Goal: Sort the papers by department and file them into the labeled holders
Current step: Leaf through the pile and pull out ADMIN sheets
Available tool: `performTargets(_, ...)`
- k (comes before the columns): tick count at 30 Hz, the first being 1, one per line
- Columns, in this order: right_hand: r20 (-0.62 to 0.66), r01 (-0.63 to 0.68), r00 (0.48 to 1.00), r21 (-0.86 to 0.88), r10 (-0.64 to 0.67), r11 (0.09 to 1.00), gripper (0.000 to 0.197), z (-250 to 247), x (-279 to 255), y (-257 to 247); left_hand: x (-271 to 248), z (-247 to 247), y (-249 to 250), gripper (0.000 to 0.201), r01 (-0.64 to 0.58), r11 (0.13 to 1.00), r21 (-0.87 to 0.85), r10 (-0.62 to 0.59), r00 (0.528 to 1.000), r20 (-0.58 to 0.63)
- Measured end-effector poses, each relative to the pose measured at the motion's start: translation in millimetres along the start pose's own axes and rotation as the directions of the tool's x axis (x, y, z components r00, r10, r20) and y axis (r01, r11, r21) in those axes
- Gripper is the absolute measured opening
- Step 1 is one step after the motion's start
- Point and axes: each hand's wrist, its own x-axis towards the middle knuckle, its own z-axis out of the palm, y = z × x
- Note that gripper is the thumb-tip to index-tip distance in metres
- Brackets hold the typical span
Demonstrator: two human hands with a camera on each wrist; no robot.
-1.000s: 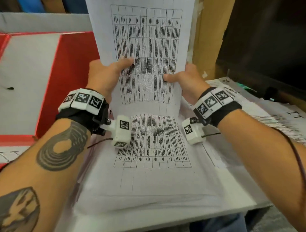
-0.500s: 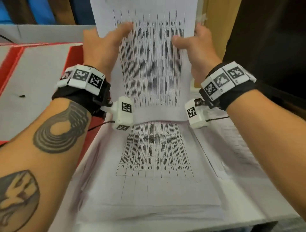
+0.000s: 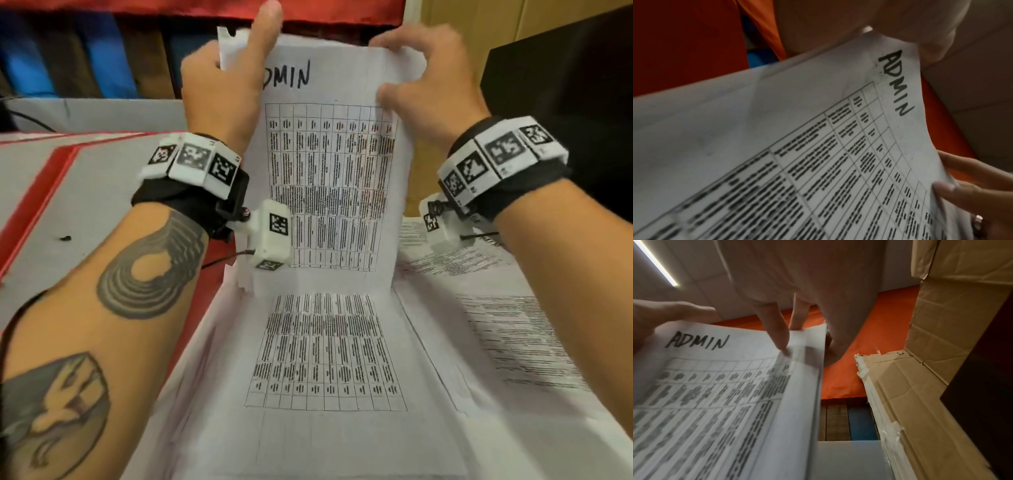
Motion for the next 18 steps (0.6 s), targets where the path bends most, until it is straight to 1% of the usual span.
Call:
performTargets(1,-0.019,0.007,1.000,-0.005,-0.007,1.000,0.051,-1,1,1,-4,0,-2,0.052,-0.007,1.000,-0.012,0.007,0.999,0.037)
performTargets(2,-0.028,0.020,0.999,0.019,-0.019,1.000,0.049,-2,2,0,-5,-1,-6,0.044,-0.024,1.000,-0.014,0.025,0.997,0.067)
performTargets(3,-0.025,0.028,0.999,0.047,-0.027,0.999,0.050,-2,1,-1,-7,-3,-10,0.033,-0.042,0.999,-0.010,0.043,0.994,0.100)
performTargets(4,-0.011,0.028,1.000,0.058,-0.027,0.998,0.051,-2,2,-1,-8,-4,-15,0.031,-0.046,0.999,-0.014,0.047,0.991,0.128)
performTargets(6,0.017,0.026,0.999,0.045,-0.027,0.999,0.048,-3,3,-2,-11,-10,-20,0.060,-0.027,1.000,0.000,0.027,0.983,0.183)
performTargets(7,0.007,0.020,1.000,0.049,-0.021,0.999,0.046,-4,4,-2,-13,-13,-24,0.071,-0.014,1.000,0.015,0.011,0.982,0.190)
performTargets(8,-0.010,0.009,1.000,0.075,-0.008,0.997,0.045,-5,4,-3,-14,-15,-28,0.076,0.000,1.000,0.026,-0.004,0.982,0.190)
performTargets(10,-0.035,-0.027,0.999,0.186,0.034,0.982,0.042,-6,3,-3,-16,-18,-38,0.075,0.049,0.998,0.032,-0.055,0.979,0.197)
performTargets(12,-0.072,-0.048,0.995,0.316,0.074,0.948,0.041,-6,0,-1,-22,-19,-45,0.062,0.129,0.991,0.036,-0.134,0.967,0.215)
performTargets(13,-0.090,-0.059,0.990,0.421,0.106,0.905,0.045,-5,-1,1,-25,-18,-47,0.053,0.169,0.985,0.038,-0.173,0.961,0.216)
performTargets(14,-0.077,-0.101,0.982,0.561,0.173,0.821,0.051,-3,-5,5,-26,-18,-51,0.045,0.201,0.979,0.034,-0.204,0.958,0.201)
performTargets(15,-0.020,-0.169,0.967,0.693,0.252,0.701,0.057,0,-9,11,-29,-17,-52,0.039,0.224,0.974,0.019,-0.224,0.957,0.183)
performTargets(16,0.066,-0.259,0.944,0.754,0.323,0.604,0.063,5,-16,18,-31,-17,-53,0.034,0.241,0.970,0.006,-0.239,0.957,0.164)
performTargets(17,0.152,-0.349,0.918,0.751,0.367,0.561,0.064,11,-26,25,-34,-16,-53,0.032,0.253,0.967,-0.007,-0.249,0.956,0.157)
performTargets(18,0.226,-0.423,0.895,0.700,0.384,0.576,0.060,18,-38,31,-36,-15,-54,0.031,0.264,0.964,-0.016,-0.258,0.953,0.157)
